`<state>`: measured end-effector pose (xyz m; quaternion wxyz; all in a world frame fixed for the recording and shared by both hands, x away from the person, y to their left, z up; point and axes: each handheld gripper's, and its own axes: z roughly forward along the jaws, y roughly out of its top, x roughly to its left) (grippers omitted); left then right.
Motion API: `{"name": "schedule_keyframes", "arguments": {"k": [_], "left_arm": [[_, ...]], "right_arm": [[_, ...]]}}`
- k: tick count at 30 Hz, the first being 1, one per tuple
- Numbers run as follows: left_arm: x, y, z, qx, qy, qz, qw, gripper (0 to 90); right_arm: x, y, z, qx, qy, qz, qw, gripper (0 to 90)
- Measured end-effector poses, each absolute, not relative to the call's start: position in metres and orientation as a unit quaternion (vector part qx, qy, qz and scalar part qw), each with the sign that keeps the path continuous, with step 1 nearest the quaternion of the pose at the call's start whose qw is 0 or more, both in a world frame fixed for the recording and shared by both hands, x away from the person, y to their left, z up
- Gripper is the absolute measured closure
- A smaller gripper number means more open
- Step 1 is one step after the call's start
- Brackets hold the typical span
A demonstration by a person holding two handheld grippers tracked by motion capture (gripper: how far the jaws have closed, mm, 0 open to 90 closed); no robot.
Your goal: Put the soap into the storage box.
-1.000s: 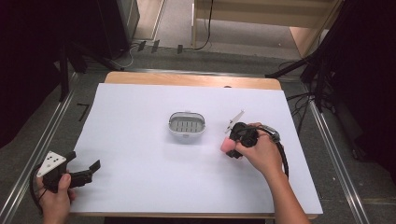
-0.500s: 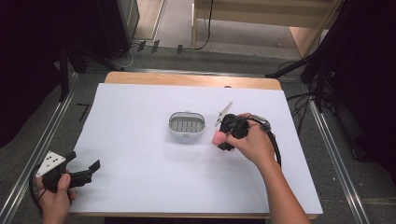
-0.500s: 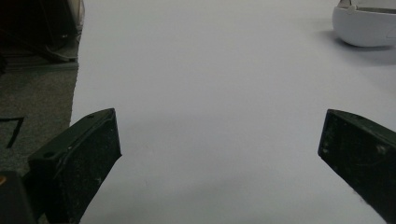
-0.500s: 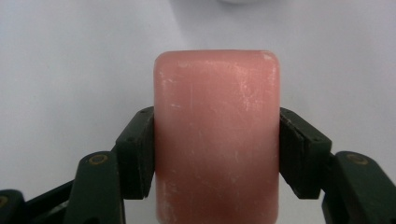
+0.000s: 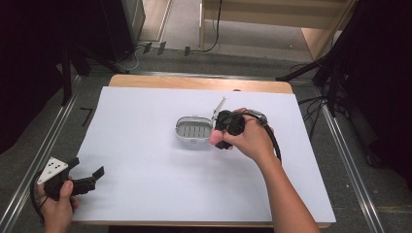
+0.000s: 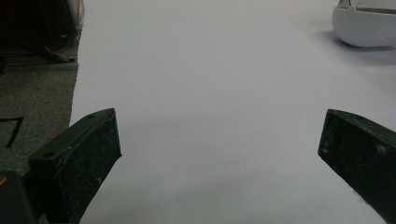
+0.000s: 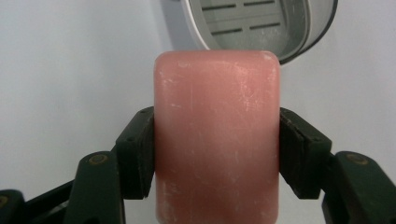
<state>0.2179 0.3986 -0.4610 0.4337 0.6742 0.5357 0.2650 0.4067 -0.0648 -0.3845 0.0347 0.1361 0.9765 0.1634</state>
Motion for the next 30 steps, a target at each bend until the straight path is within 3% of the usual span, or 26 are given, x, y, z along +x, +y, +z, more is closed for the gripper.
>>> {"name": "schedule_keyframes", "arguments": {"k": [30], "left_arm": [[0.217,0.4,-0.461,0.671,0.537,0.259,0.441,0.0]], "right_arm": [[0.439,-0.003,-0.379,0.096,0.981,0.166,0.027,38.7]]}}
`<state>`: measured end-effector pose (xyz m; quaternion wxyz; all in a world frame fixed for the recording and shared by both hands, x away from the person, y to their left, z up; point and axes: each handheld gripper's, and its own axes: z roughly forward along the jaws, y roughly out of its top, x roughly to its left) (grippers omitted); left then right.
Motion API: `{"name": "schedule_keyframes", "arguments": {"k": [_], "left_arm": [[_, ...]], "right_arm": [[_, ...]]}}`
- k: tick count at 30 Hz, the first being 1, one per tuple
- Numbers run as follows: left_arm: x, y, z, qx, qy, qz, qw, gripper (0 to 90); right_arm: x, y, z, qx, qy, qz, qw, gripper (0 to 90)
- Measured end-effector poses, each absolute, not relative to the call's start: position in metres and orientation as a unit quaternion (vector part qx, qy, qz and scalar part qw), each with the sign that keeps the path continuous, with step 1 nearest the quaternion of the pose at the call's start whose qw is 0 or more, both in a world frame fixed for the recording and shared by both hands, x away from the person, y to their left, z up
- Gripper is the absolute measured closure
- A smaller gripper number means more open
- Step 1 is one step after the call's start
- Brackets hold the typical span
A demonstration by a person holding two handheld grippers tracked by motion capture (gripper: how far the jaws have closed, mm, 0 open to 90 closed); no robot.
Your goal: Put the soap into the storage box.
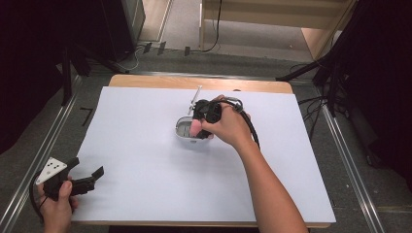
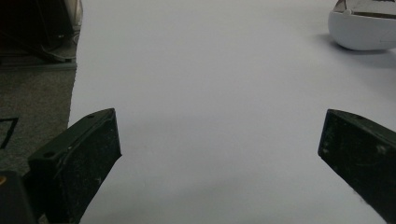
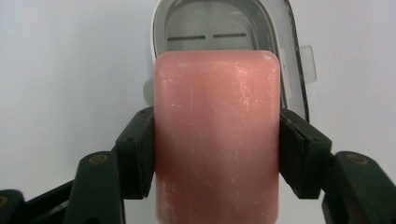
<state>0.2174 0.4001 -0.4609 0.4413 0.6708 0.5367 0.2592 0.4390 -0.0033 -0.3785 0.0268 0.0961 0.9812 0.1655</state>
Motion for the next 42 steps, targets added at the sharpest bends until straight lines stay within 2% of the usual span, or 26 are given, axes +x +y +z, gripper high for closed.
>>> {"name": "schedule_keyframes", "arguments": {"k": [20,35,42], "left_arm": [[0.217,0.4,-0.461,0.671,0.536,0.259,0.442,0.0],[0.218,0.4,-0.461,0.672,0.535,0.259,0.442,0.0],[0.218,0.4,-0.461,0.672,0.534,0.259,0.443,0.0]], "right_arm": [[0.455,0.021,-0.386,0.081,0.984,0.158,0.023,38.7],[0.458,0.023,-0.39,0.084,0.984,0.154,0.018,38.6],[0.456,0.016,-0.379,0.097,0.975,0.197,0.033,36.3]]}}
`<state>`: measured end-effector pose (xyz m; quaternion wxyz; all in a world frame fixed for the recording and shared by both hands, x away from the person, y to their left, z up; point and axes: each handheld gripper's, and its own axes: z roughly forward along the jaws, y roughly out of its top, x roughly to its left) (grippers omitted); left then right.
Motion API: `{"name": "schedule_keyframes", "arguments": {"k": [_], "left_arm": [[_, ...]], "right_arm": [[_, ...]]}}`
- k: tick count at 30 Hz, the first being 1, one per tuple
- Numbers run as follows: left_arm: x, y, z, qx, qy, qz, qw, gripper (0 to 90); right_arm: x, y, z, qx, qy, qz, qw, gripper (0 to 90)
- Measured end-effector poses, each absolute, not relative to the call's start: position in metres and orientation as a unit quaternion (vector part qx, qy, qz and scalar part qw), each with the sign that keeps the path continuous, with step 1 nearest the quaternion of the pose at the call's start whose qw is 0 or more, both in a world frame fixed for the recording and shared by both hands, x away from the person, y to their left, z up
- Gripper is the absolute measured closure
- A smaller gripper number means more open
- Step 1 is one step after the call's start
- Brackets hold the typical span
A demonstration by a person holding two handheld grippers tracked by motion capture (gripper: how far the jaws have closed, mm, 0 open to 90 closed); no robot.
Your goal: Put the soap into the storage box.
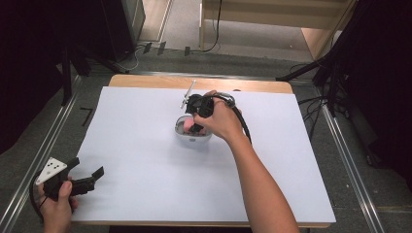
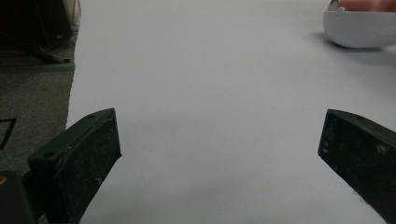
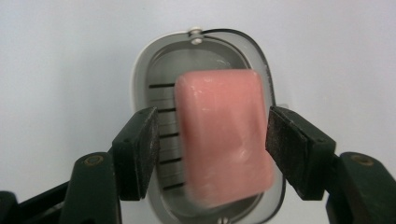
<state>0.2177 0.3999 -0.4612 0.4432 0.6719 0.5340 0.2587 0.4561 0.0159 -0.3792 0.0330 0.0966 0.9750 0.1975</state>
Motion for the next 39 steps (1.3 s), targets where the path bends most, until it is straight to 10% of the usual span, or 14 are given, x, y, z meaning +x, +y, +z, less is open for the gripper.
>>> {"name": "schedule_keyframes", "arguments": {"k": [29,39], "left_arm": [[0.218,0.399,-0.461,0.674,0.534,0.263,0.438,0.0],[0.218,0.399,-0.461,0.676,0.533,0.263,0.436,0.0]], "right_arm": [[0.413,-0.052,-0.388,0.186,0.953,0.23,0.062,0.0],[0.402,-0.066,-0.401,0.204,0.948,0.235,0.062,0.0]]}}
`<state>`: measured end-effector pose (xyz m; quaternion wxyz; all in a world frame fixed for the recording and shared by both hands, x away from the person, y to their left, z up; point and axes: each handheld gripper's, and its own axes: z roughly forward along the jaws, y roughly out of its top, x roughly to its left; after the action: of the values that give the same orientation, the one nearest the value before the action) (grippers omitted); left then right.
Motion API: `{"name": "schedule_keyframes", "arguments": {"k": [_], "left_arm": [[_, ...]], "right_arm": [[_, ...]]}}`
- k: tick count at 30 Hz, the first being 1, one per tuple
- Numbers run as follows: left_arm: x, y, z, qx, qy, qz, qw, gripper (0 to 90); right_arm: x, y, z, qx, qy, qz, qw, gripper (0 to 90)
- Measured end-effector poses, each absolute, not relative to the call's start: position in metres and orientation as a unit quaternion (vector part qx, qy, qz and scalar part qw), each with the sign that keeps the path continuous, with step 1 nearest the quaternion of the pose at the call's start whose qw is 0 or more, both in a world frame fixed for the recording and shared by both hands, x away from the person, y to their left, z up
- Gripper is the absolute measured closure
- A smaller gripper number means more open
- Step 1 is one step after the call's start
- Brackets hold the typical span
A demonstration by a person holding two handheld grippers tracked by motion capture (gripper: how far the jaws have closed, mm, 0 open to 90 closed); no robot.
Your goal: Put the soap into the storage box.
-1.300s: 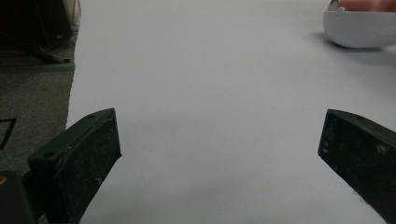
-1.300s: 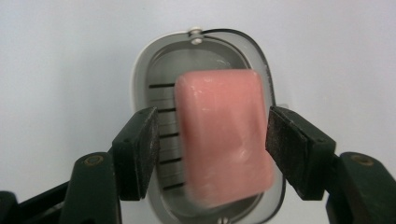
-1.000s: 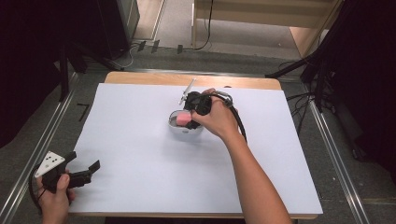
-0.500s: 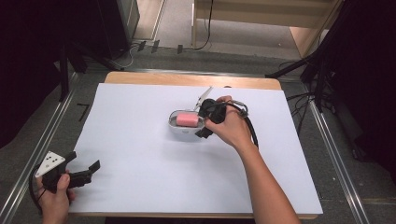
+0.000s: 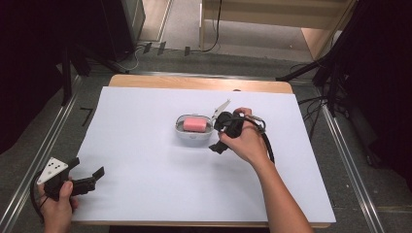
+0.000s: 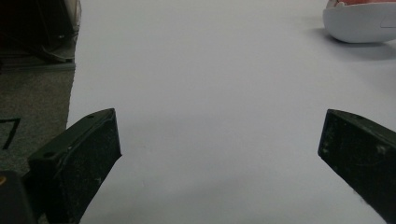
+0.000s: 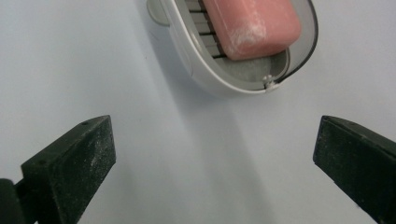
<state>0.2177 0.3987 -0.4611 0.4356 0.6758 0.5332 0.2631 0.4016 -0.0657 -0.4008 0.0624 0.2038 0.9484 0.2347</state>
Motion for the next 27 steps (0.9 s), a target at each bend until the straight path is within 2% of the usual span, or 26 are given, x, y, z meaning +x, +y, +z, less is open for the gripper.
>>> {"name": "schedule_keyframes", "arguments": {"k": [27], "left_arm": [[0.218,0.399,-0.461,0.675,0.534,0.262,0.436,0.0]], "right_arm": [[0.365,-0.12,-0.428,0.255,0.928,0.26,0.072,0.0]]}}
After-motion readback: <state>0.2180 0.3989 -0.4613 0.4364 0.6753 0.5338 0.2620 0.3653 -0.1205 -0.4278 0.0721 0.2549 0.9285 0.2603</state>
